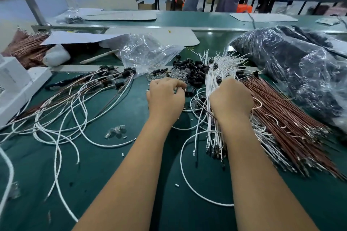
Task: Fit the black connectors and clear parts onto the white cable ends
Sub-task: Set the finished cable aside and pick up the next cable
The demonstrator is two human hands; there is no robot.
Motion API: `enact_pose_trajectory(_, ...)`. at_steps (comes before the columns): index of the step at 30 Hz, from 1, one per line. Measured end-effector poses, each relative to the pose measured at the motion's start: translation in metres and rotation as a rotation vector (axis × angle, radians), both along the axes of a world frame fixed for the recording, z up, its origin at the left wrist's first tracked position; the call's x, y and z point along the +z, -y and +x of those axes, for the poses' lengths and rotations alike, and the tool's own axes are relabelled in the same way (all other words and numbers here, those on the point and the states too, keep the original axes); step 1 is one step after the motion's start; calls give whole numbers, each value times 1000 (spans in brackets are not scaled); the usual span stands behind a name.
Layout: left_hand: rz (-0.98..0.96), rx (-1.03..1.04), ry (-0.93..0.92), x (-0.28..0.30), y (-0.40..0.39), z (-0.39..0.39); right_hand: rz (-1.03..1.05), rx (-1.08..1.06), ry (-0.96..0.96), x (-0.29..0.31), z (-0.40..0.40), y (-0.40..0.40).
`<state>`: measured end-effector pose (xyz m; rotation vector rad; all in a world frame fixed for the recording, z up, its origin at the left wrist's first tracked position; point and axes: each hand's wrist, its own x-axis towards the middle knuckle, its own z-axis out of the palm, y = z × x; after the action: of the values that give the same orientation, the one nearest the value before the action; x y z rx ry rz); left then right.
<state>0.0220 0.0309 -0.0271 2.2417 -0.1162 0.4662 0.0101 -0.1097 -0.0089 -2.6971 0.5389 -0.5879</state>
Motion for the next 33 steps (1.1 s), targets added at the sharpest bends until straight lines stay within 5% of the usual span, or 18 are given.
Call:
enact_pose_trajectory(11,206,-170,298,7,4,-11,1,415,212,7,-7,-14)
enact_pose_trajectory(18,43,-257,264,5,1,-8,189,597,322,12,-11,-15)
enact_pose_trajectory(27,96,-36,354,3,-25,0,177,31,639,16,-5,3)
enact_pose_trajectory(33,42,-79,324,2,-31,-2,-98,-39,465,16,-9,10)
